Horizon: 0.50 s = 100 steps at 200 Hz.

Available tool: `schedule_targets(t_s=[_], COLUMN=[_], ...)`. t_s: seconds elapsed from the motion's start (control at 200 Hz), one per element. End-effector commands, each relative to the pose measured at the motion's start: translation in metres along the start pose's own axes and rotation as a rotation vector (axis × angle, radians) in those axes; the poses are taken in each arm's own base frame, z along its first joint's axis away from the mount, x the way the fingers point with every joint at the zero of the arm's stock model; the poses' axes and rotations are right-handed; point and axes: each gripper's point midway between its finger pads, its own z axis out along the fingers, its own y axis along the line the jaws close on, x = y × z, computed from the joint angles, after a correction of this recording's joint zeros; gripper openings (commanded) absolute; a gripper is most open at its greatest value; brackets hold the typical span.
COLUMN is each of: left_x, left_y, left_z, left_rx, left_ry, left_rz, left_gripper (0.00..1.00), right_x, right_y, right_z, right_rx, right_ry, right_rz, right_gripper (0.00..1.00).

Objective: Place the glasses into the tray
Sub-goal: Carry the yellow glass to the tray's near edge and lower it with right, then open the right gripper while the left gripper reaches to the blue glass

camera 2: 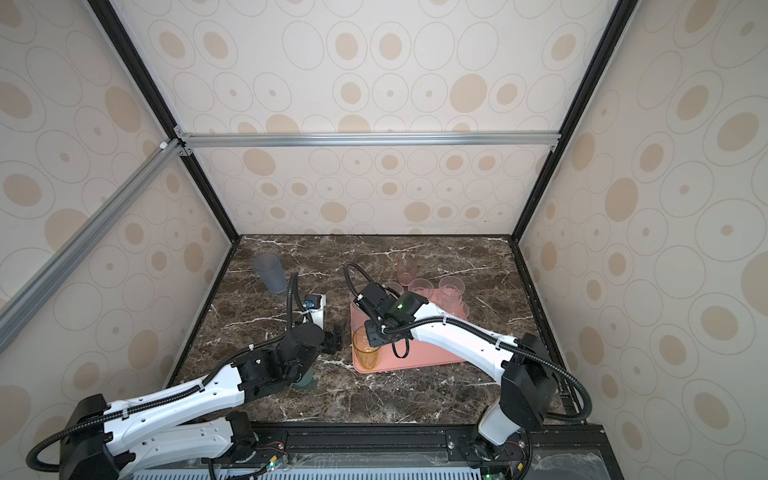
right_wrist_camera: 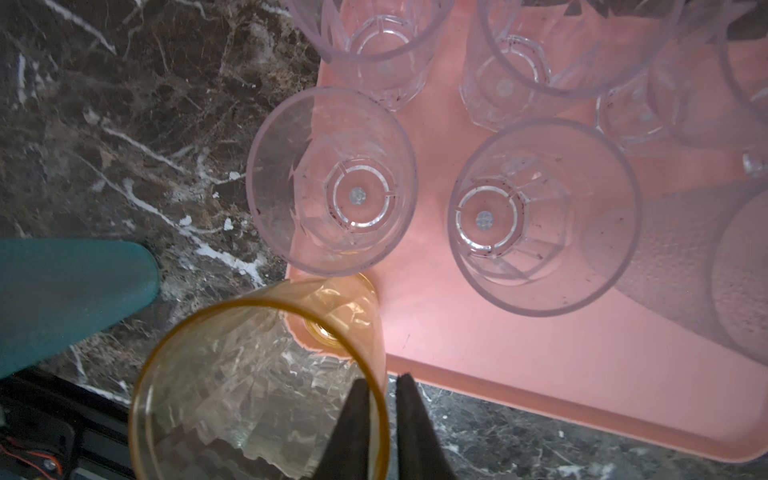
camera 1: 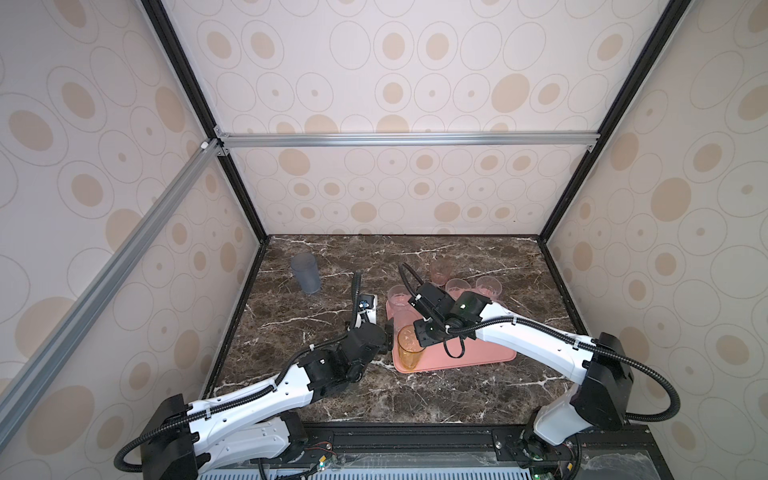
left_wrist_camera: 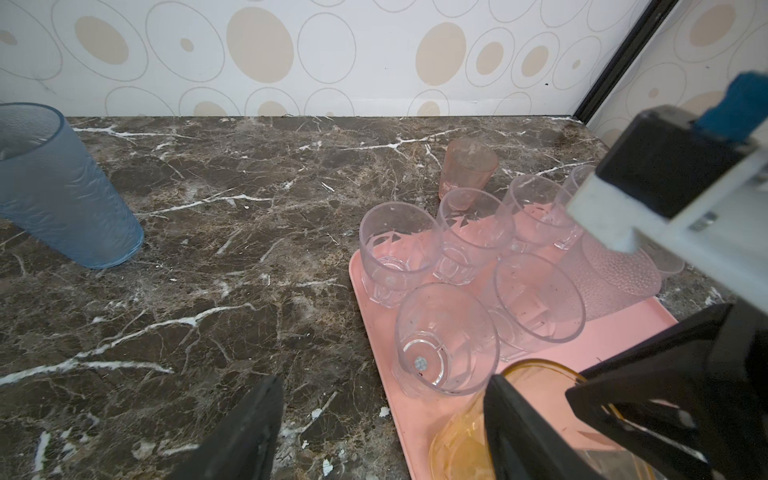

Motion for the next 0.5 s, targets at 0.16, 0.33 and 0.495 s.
schedule_targets(t_s=[0.16, 0.33, 0.495], left_x=[-0.023, -0.048, -0.093], left_y=[0.020, 0.040, 0.105], left_z=[-0.014, -0.005, 0.010], left_rx=[-0.063, -0.023, -0.094], left_ry=[-0.044, -0.022, -0.036], left_rz=[0.019, -0.011, -0.126], left_gripper=[0.78, 0.74, 0.64], right_x=[-0.026, -0.066, -0.099], right_y=[0.010, 0.003, -0.008], right_z=[-0.040, -0.067, -0.071], right_rx=[-0.033, -0.074, -0.114], right_ry=[-0.067, -0.179, -0.255], right_rz=[-0.021, 0.010, 0.104], right_gripper=[0.39, 0.41, 0.41])
